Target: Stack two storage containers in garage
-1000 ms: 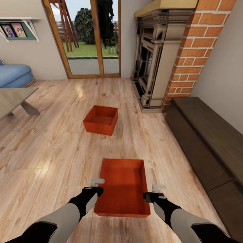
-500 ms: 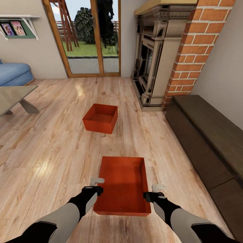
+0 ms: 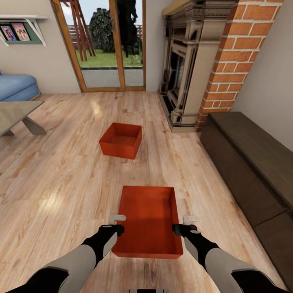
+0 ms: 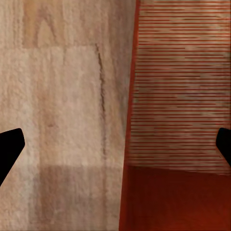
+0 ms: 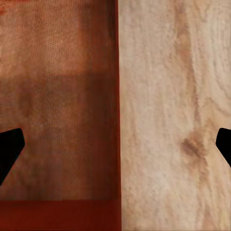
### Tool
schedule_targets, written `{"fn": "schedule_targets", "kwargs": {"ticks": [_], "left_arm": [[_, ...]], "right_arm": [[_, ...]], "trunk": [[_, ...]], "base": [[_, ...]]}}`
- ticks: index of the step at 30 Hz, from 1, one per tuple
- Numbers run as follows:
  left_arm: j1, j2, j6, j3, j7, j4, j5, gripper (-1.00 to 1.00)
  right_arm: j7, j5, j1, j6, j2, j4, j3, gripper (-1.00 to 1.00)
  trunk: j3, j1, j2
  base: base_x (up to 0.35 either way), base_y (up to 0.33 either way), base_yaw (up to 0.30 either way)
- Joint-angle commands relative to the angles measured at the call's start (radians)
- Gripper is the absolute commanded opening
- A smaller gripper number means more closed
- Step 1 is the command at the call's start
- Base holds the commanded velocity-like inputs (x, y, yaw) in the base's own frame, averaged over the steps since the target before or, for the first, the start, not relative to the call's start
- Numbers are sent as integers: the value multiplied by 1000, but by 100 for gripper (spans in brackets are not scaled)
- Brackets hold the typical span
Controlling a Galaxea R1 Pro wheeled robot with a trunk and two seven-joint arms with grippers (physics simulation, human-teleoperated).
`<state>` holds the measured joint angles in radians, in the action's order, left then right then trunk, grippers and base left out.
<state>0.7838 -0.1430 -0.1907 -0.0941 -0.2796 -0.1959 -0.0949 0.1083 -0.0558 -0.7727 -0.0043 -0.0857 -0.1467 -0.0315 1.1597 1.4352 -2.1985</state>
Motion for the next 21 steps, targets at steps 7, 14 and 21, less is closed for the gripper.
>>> {"fn": "schedule_targets", "kwargs": {"ticks": [7,14,21], "left_arm": [[0,-1,-6,-9,-6,-4,-11,100],[0,-1,-4,-6,-6,-8,-11,100],[0,-1,-4,-6,-6,-9,-11,100]], "right_arm": [[4,-5,0,3,0,1,-4,100],[4,-14,0,-2,1,16,-4,100],[2,-15,0,-1,3,27,-4,100]], "trunk": [[23,27,-50],[45,54,-99],[67,80,-148]], "base": [[0,0,0],[0,0,0],[0,0,0]]}}
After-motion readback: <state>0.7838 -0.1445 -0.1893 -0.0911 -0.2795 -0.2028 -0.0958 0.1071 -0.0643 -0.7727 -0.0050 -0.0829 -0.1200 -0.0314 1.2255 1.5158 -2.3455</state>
